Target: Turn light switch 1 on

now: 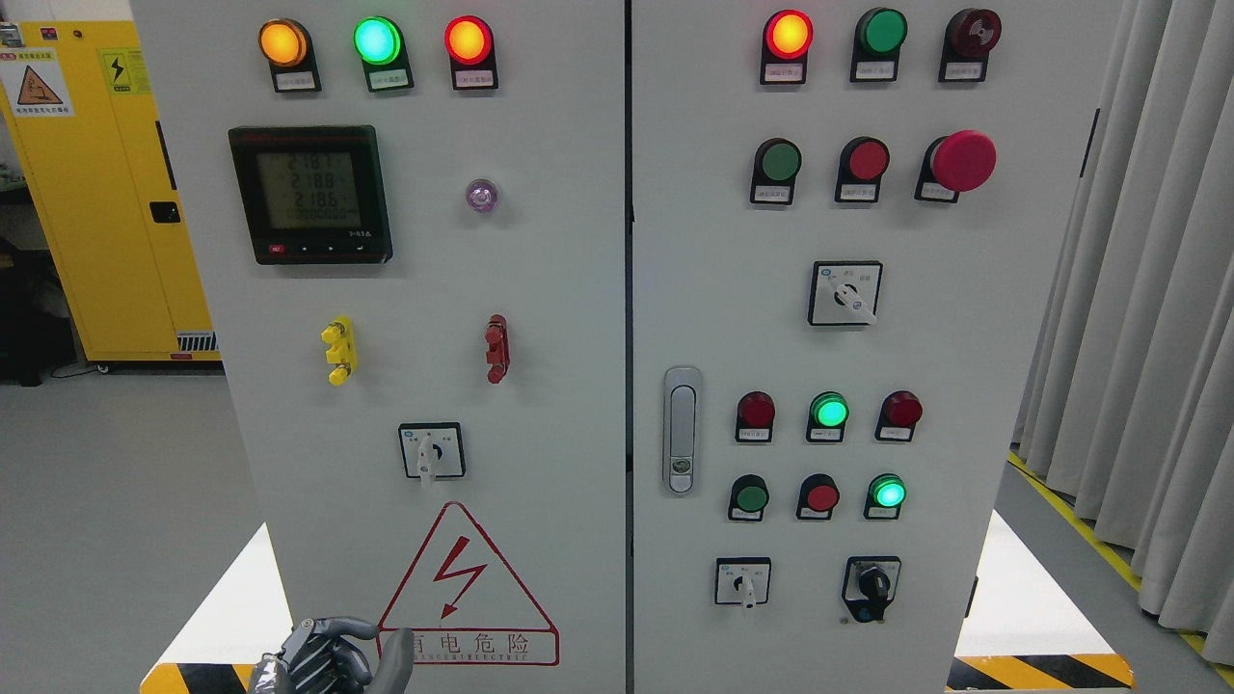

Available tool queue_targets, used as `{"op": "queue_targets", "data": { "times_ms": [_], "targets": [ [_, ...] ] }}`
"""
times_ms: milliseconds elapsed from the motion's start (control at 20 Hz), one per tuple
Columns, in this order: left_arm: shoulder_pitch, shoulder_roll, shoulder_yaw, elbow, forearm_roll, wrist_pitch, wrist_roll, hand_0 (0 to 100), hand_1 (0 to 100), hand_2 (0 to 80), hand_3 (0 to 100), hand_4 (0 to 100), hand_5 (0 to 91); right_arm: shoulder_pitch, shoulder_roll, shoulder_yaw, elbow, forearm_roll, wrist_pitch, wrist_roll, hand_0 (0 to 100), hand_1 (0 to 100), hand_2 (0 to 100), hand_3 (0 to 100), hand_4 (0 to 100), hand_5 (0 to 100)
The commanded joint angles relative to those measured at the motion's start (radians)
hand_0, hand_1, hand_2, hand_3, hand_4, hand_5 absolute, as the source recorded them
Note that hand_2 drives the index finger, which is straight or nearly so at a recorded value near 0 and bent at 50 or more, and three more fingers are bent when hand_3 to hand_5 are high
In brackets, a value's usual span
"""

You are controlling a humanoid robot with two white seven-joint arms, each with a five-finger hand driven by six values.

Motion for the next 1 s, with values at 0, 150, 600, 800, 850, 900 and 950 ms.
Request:
{"op": "queue_targets", "data": {
  "times_ms": [0, 150, 600, 800, 850, 900, 950],
  "targets": [
    [-0.068, -0.022, -0.035, -0.013, -0.029, 0.053, 0.026, 6, 66, 55.3, 90, 89, 85.4, 0.0, 0.0, 0.0, 0.0, -0.029, 0.001, 0.001, 0, 50, 4, 0, 0, 0],
    [-0.099, -0.028, -0.036, -0.012, -0.032, 0.093, 0.037, 5, 66, 55.3, 90, 88, 85.2, 0.0, 0.0, 0.0, 0.0, -0.029, 0.001, 0.001, 0, 50, 4, 0, 0, 0],
    [-0.204, -0.039, -0.039, -0.006, -0.03, 0.223, 0.07, 5, 67, 55.6, 91, 89, 85.4, 0.0, 0.0, 0.0, 0.0, -0.029, 0.001, -0.001, 0, 50, 4, 0, 0, 0],
    [-0.24, -0.043, -0.039, -0.004, -0.032, 0.252, 0.072, 5, 67, 56.3, 91, 89, 85.1, 0.0, 0.0, 0.0, 0.0, -0.029, 0.001, -0.001, 0, 50, 4, 0, 0, 0],
    [-0.247, -0.043, -0.039, -0.004, -0.038, 0.266, 0.072, 5, 67, 56.5, 91, 89, 85.1, 0.0, 0.0, 0.0, 0.0, -0.029, 0.001, -0.001, 0, 50, 4, 0, 0, 0],
    [-0.258, -0.045, -0.039, -0.004, -0.047, 0.286, 0.072, 5, 68, 56.6, 91, 90, 85.0, 0.0, 0.0, 0.0, 0.0, -0.029, 0.001, -0.001, 0, 50, 4, 0, 0, 0],
    [-0.263, -0.046, -0.039, -0.003, -0.052, 0.294, 0.072, 5, 68, 56.8, 92, 90, 85.0, 0.0, 0.0, 0.0, 0.0, -0.029, 0.001, -0.001, 0, 50, 4, 0, 0, 0]
  ]
}}
